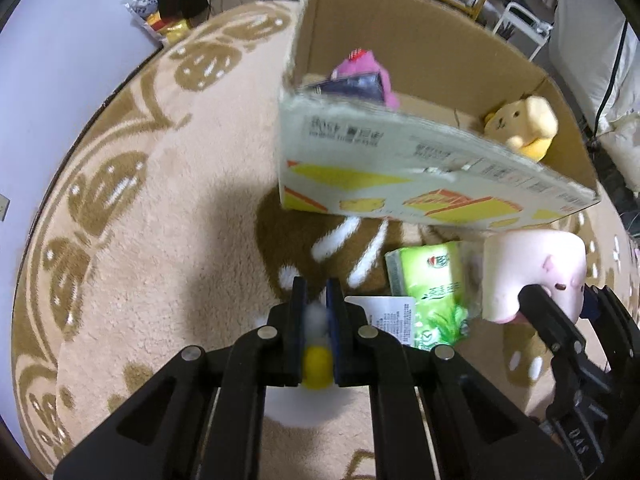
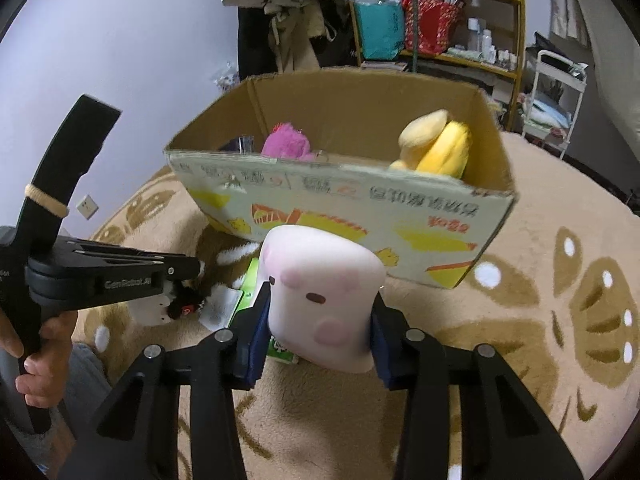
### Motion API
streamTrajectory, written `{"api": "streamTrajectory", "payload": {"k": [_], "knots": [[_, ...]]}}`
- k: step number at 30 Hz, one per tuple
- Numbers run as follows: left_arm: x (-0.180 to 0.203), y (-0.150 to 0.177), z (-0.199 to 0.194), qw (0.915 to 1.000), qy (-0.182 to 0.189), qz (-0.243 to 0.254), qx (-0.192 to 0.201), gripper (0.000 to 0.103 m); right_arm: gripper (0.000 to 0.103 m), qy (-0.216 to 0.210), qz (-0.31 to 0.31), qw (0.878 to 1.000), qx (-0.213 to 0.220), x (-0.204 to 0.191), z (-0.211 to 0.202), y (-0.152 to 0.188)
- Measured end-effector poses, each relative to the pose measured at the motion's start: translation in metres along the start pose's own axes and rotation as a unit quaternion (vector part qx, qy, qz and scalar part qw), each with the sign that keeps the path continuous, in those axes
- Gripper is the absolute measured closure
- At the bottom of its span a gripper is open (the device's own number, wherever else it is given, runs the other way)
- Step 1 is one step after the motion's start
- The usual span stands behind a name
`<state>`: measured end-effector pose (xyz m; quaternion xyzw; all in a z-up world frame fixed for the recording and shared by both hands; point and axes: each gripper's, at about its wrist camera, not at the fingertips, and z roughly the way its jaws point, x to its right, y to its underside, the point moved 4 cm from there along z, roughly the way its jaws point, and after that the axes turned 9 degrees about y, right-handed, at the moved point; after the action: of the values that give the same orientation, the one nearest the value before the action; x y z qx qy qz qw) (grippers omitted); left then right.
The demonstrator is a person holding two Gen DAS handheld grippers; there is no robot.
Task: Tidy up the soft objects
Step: 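Lift chick and marshmallow plushes and carry both over the box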
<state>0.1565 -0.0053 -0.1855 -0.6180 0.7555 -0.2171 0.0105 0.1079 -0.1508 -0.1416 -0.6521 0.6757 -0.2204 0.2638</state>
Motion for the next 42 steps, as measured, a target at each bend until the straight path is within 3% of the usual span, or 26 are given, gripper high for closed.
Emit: {"api": "streamTrajectory", "payload": {"k": [11, 17, 28, 34, 42], "knots": [[0.019, -0.016, -0.063, 0.9938, 0.024, 0.03, 0.104, 0.094, 0.059, 0.002, 0.035, 0.998, 0.059, 0.021, -0.039, -0.017], [0.044, -0.028, -0.087, 0.9884, 0.041, 0.042, 0.14, 0.094, 0.059, 0.002, 0.055, 0.995, 0.082, 0.031, -0.052, -0.027], [0.078, -0.075, -0.143, 0.9716, 0.048, 0.075, 0.219, 0.094, 0.059, -0.012, 0.067, 0.991, 0.118, 0.035, -0.067, -0.054], [0.095, -0.111, -0.153, 0.9637, 0.045, 0.088, 0.248, 0.094, 0.059, -0.019, 0.068, 0.988, 0.137, 0.04, -0.07, -0.077], [0.101, -0.135, -0.155, 0.9486, 0.031, 0.09, 0.302, 0.094, 0.059, 0.007, 0.063, 0.986, 0.156, 0.051, -0.059, -0.102]]}}
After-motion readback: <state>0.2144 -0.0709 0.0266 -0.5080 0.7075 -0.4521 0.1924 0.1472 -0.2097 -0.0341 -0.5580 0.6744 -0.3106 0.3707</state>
